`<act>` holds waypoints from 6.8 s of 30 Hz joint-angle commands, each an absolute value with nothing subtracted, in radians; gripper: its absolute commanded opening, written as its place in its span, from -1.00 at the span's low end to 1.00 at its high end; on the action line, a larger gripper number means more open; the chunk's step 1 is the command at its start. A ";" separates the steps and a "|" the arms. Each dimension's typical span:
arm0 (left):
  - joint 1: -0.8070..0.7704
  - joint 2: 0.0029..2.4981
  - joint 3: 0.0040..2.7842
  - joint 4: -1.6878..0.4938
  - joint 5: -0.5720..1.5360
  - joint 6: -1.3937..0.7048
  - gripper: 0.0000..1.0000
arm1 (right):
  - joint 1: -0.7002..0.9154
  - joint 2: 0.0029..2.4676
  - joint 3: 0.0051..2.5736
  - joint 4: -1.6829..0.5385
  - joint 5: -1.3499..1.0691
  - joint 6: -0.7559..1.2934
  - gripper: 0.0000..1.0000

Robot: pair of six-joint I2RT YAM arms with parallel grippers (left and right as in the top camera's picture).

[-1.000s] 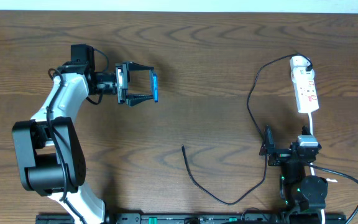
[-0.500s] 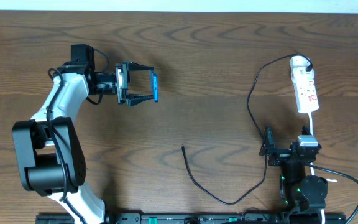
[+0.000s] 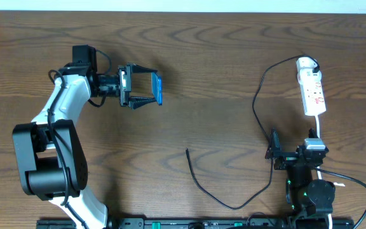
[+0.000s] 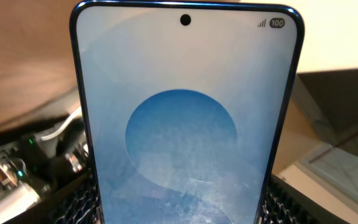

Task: Plug charger to phone and switch on socket
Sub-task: 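Rotate the held phone with the left gripper toward the right, then move the open right gripper toward the phone held by the left gripper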

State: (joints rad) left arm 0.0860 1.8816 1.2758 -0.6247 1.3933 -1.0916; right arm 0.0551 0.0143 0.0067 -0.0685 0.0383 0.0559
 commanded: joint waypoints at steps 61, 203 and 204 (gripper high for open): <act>0.088 1.843 1.311 -0.199 1.241 -0.794 -0.85 | 0.060 0.007 0.006 -0.012 -0.035 0.056 0.98; -0.176 1.844 1.311 0.100 0.922 -1.254 -0.85 | 0.473 1.601 0.867 0.471 -0.289 0.336 0.96; -0.176 1.844 1.311 0.100 0.922 -1.255 -0.85 | 0.473 1.605 0.870 0.471 -0.294 0.336 0.95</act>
State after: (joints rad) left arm -0.1753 1.8816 1.2758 0.0872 0.9100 -1.2541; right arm 0.4622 1.5768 0.8448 0.4751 -0.2771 0.3328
